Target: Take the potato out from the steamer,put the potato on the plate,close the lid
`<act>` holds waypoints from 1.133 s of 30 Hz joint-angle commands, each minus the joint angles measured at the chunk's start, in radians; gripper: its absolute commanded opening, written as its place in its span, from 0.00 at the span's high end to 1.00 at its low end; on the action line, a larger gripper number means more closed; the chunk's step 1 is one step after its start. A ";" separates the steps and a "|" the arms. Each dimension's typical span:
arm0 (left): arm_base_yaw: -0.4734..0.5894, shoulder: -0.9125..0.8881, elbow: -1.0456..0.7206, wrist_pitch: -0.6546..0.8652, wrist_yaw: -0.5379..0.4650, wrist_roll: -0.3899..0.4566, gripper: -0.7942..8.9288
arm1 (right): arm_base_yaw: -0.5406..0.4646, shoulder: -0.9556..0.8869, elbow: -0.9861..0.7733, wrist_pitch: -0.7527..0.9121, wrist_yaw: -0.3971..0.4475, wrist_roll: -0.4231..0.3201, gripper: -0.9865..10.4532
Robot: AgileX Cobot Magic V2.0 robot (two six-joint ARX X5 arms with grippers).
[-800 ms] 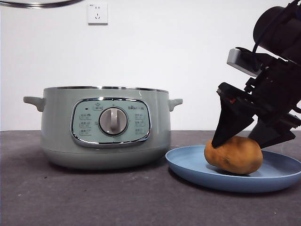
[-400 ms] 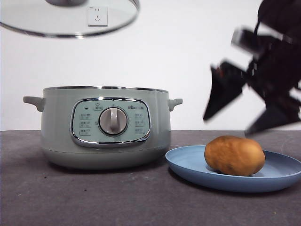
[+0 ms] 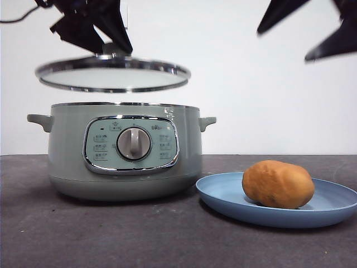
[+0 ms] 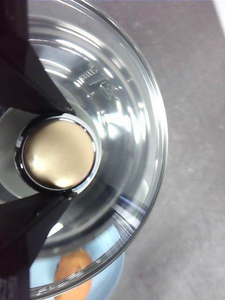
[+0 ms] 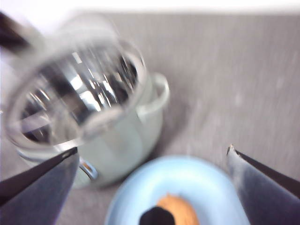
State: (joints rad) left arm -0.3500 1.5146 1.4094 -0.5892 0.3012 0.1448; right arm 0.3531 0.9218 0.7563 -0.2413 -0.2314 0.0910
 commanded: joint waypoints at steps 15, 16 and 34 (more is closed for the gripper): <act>-0.035 0.108 0.005 0.103 -0.062 0.017 0.93 | 0.000 -0.126 0.002 -0.030 0.031 0.005 0.36; -0.035 0.108 0.005 0.098 -0.062 0.017 0.93 | 0.000 -0.126 0.002 -0.030 0.031 0.005 0.36; -0.035 0.108 0.005 0.025 -0.093 0.025 0.93 | 0.000 -0.126 0.002 -0.048 0.031 0.005 0.36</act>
State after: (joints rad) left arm -0.3874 1.6276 1.4139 -0.5453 0.2237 0.1577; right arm 0.3531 0.7971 0.7574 -0.2928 -0.2020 0.0906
